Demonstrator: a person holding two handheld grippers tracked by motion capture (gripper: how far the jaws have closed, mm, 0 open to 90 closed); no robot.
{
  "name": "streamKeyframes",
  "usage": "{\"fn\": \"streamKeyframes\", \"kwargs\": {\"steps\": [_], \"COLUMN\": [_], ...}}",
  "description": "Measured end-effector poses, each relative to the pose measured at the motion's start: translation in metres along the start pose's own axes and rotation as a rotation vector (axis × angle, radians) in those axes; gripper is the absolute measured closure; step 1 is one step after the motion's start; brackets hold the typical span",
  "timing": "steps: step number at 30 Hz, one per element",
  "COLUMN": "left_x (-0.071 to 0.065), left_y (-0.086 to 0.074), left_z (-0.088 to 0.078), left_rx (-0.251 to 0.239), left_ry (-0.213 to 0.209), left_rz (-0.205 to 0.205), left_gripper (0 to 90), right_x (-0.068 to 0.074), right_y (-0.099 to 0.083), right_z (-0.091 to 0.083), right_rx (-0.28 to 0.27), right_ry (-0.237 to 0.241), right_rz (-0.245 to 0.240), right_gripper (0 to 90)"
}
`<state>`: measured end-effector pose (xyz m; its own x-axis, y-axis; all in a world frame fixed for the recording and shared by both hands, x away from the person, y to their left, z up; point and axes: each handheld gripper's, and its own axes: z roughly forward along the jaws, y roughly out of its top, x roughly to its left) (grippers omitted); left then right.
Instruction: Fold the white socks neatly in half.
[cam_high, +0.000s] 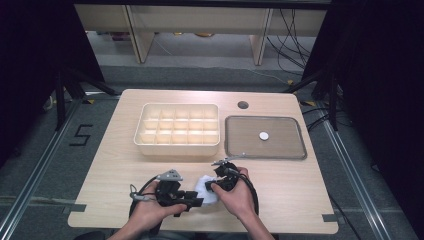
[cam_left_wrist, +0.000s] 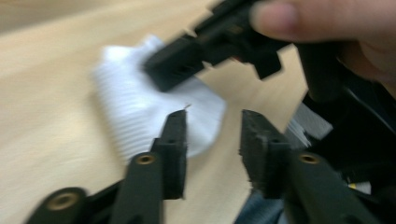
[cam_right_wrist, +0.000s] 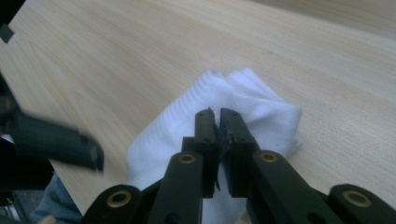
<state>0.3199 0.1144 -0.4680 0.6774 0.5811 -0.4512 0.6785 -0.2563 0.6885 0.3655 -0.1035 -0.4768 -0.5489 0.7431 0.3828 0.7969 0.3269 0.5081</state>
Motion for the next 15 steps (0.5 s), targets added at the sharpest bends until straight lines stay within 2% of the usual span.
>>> {"fn": "streamKeyframes", "kwargs": {"steps": [1, 3, 4, 5, 6, 8, 10, 11, 12, 13, 15], "left_x": [0.003, 0.008, 0.017, 0.019, 0.025, 0.027, 0.031, 0.033, 0.034, 0.036, 0.038], "left_y": [0.001, 0.002, 0.004, 0.004, 0.005, 0.006, 0.007, 0.007, 0.008, 0.008, 0.009], "left_z": [-0.002, -0.003, -0.005, -0.005, -0.004, -0.003, -0.001, 0.000, 0.002, 0.003, 0.007], "left_rx": [-0.006, -0.016, -0.026, -0.023, -0.030, -0.039, -0.020, -0.014, -0.009, -0.006, -0.007], "left_ry": [0.006, 0.022, 0.070, 0.078, 0.068, 0.088, 0.087, 0.086, 0.094, 0.090, 0.084], "left_rz": [-0.009, -0.019, -0.039, -0.042, -0.049, -0.065, -0.077, -0.079, -0.083, -0.091, -0.101], "left_gripper": [53.2, 48.7, 45.9, 44.3, 43.4, 41.6, 41.1, 41.0, 41.0, 41.0, 41.2], "right_x": [0.000, 0.001, 0.000, 0.000, 0.001, -0.001, -0.001, -0.003, -0.003, -0.005, -0.008], "right_y": [0.000, 0.000, 0.001, 0.001, 0.001, 0.001, 0.000, -0.001, -0.002, -0.003, -0.006], "right_z": [-0.002, -0.003, -0.008, -0.011, -0.013, -0.017, -0.021, -0.023, -0.025, -0.026, -0.028], "right_rx": [-0.002, -0.015, -0.038, -0.038, -0.041, -0.061, -0.061, -0.083, -0.074, -0.091, -0.089], "right_ry": [-0.011, -0.003, -0.005, -0.009, -0.005, -0.010, -0.016, -0.018, -0.026, -0.014, -0.026], "right_rz": [0.007, 0.007, -0.005, -0.002, 0.010, -0.002, 0.031, 0.014, 0.044, 0.032, 0.031], "right_gripper": [82.9, 82.1, 80.2, 79.3, 78.6, 77.4, 75.5, 74.7, 73.8, 72.9, 71.4]}}
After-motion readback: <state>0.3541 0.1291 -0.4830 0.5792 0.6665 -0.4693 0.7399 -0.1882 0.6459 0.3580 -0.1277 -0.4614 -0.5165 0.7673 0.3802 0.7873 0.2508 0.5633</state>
